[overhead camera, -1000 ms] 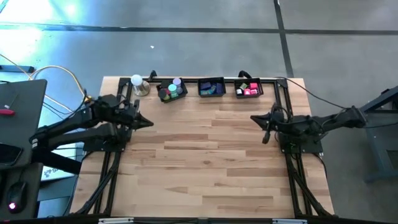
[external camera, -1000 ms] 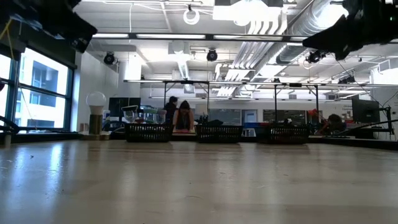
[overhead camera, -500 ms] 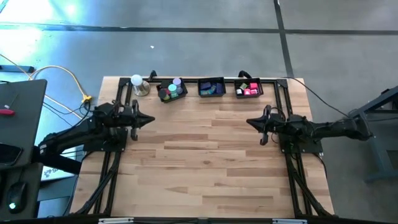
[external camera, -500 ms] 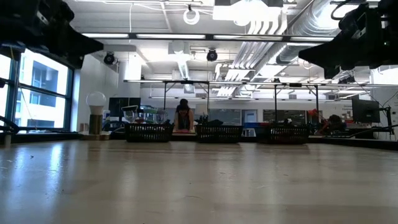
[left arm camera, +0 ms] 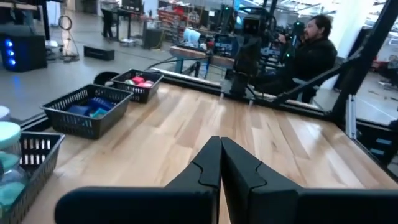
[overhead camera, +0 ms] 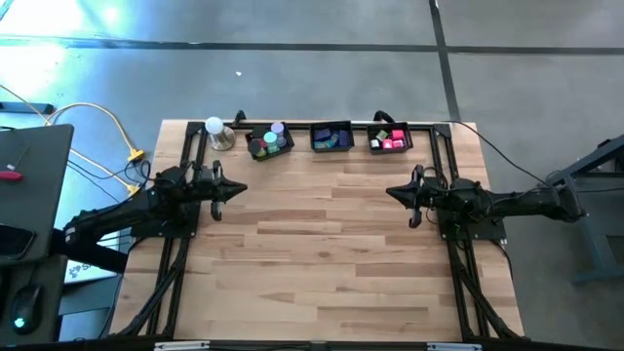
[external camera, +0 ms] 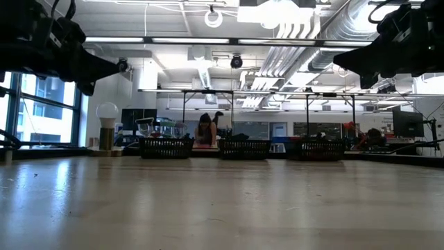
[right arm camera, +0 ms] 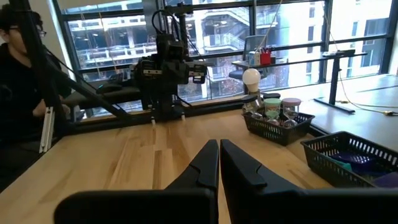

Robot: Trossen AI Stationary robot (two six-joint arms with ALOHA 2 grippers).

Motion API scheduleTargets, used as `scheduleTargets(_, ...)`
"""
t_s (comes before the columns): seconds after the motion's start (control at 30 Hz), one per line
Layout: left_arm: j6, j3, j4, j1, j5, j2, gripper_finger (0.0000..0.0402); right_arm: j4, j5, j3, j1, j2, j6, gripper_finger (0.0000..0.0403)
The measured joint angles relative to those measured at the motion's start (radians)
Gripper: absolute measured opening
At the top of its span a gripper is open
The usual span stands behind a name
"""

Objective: Pick & Place Office items
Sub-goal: Return to Home Position

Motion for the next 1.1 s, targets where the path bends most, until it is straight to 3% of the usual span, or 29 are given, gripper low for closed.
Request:
scheduleTargets(0.2,0.03,-0.004,0.013,-0.002,0.008,0.039,0.0001,-0.001,0.045,0.0,0.0,0.0,-0.007,0.0003)
scheduleTargets(0.43,-0.042,-0.007,0.104,-0.014,-0.014,0.042,0.0001,-0.001,0.096,-0.001,0.0,0.0,-0.002,0.0003)
scheduleTargets(0.7,-0.064,-0.007,0.037,-0.064,-0.25,0.044,0.0001,-0.001,0.192,-0.001,0.0,0.0,-0.018,0.0003)
scheduleTargets(1.1,-0.007,-0.007,0.025,-0.119,-0.298,0.044,0.0001,-0.039,0.185,-0.002,0.0,0.0,-0.084,0.0003)
